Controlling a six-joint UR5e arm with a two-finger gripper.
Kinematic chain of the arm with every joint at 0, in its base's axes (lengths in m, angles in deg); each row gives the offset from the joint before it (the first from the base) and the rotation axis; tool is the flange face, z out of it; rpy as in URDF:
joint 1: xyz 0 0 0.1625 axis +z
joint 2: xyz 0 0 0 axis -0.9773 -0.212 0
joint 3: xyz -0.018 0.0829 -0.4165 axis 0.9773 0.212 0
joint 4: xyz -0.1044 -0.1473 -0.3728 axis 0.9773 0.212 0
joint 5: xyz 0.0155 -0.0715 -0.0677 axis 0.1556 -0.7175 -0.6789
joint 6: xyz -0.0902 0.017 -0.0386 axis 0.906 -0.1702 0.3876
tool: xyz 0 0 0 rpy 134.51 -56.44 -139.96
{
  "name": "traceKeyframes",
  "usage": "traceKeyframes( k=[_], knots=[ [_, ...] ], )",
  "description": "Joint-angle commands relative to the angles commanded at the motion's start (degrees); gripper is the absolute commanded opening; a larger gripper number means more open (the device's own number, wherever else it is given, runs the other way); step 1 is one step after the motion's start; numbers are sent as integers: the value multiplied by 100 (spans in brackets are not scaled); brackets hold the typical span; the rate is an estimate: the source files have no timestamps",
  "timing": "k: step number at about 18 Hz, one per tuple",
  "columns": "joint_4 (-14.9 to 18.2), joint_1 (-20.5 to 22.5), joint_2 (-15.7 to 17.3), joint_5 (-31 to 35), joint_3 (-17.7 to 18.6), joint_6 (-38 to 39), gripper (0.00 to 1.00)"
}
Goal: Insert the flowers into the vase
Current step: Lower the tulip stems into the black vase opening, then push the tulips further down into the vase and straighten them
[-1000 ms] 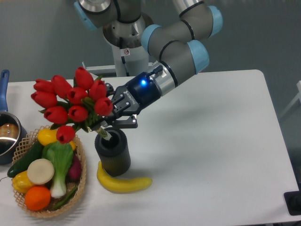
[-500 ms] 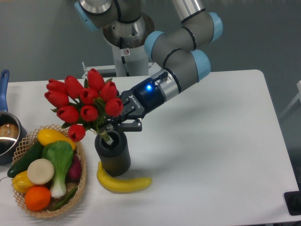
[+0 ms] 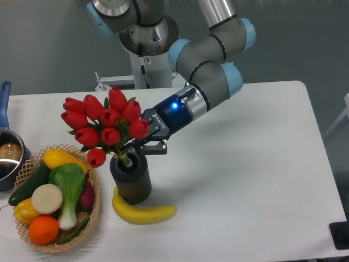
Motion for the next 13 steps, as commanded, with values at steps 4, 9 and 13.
traceKeyframes(
  k=[4, 9, 13],
  knots=[
    [-9, 0, -62, 0, 158, -132, 23],
    [-9, 0, -237, 0, 203, -352, 23],
    [0, 35, -334, 9, 229, -537, 23]
  ],
)
